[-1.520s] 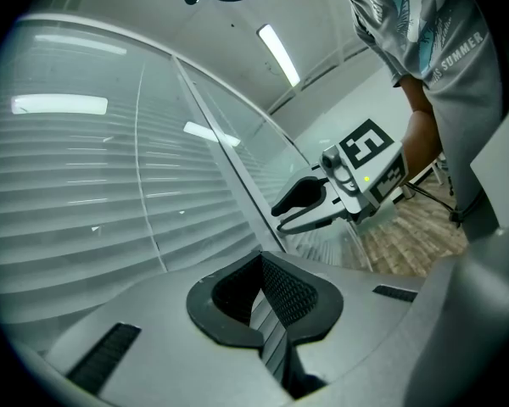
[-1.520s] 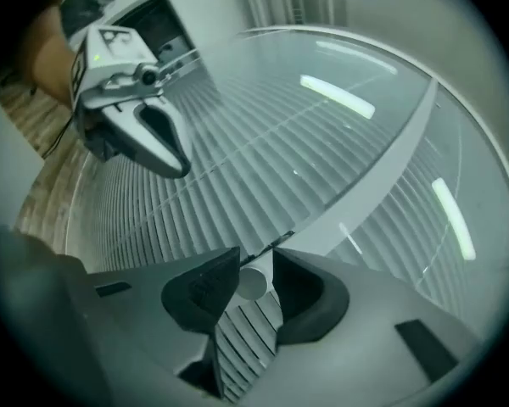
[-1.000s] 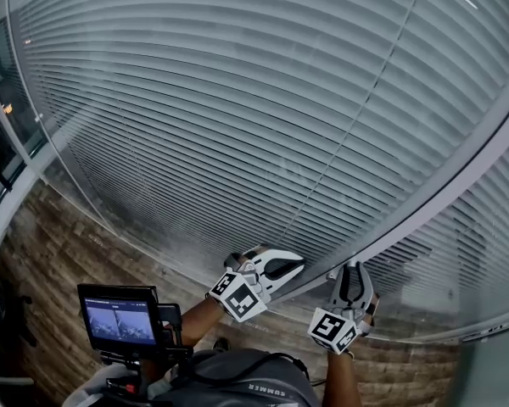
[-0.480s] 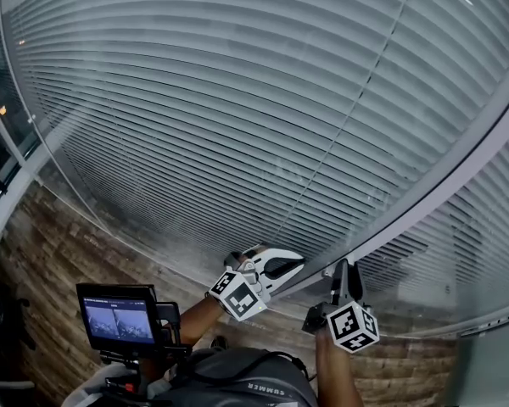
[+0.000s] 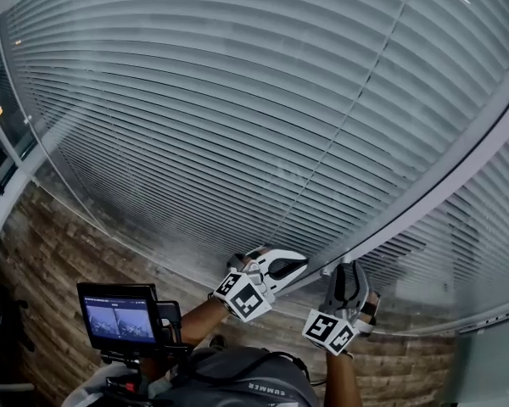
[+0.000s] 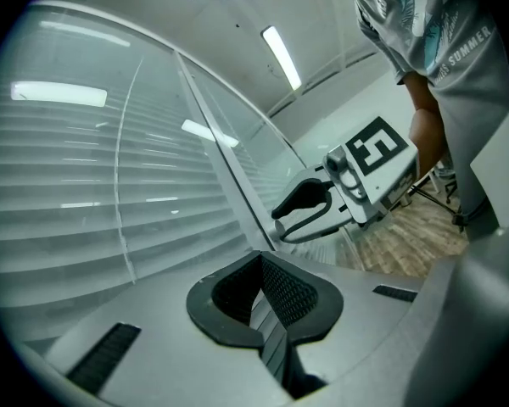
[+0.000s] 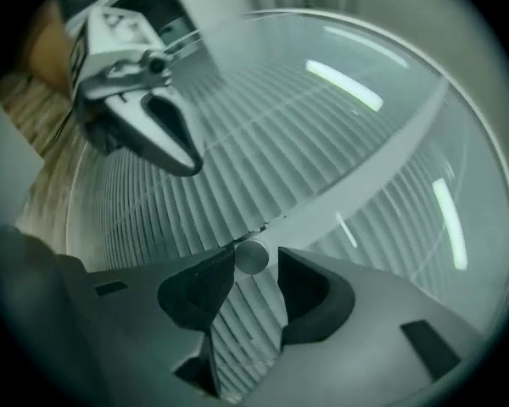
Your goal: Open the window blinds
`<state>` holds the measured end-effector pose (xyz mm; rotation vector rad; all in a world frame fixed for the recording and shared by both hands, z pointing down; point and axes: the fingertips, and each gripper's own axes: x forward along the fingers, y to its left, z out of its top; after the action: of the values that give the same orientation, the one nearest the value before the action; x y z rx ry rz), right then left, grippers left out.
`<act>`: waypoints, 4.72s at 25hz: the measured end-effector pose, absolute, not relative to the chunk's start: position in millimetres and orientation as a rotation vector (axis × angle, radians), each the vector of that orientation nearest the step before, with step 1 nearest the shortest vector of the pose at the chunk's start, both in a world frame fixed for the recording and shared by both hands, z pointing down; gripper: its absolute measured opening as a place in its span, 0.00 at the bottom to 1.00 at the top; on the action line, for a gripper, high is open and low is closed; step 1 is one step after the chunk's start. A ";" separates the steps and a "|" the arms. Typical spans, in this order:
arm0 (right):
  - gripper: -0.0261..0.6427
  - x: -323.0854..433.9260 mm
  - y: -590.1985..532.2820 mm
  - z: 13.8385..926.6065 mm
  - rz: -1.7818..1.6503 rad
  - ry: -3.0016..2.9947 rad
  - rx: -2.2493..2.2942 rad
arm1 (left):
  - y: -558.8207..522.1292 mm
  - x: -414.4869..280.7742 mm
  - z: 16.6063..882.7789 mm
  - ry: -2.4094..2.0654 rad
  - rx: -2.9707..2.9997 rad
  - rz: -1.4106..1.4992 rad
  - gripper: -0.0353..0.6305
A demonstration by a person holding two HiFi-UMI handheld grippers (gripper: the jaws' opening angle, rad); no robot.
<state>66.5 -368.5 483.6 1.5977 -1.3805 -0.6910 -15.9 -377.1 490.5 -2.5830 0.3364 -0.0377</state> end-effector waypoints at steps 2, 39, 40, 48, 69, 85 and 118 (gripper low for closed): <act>0.22 60.7 -370.2 484.9 -0.811 -1.244 1.471 | -374.0 -14.7 491.8 0.323 -2.587 -0.027 0.06; 0.22 45.9 -368.0 482.2 -0.994 -1.125 1.283 | -361.3 -28.5 495.2 0.297 -2.609 0.000 0.06; 0.22 46.2 -367.4 485.5 -0.990 -1.117 1.256 | -360.6 -28.7 495.8 0.294 -2.606 0.004 0.06; 0.24 47.3 -366.7 491.7 -0.991 -1.079 1.157 | -353.5 -36.9 494.0 0.300 -2.606 0.008 0.06; 0.22 85.5 -371.1 466.8 0.359 -2.084 2.495 | -350.6 -34.1 493.0 0.284 -2.600 0.012 0.06; 0.23 46.8 -372.5 481.9 -0.703 -1.458 1.635 | -348.4 -37.2 492.3 0.283 -2.607 -0.005 0.06; 0.23 67.4 -365.6 474.3 -0.234 -1.824 2.008 | -353.2 -46.0 495.7 0.296 -2.614 -0.017 0.06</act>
<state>67.4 -365.6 474.3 2.0081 -1.8235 -0.2335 -46.0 -353.2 495.7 -2.6143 0.2958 -0.0171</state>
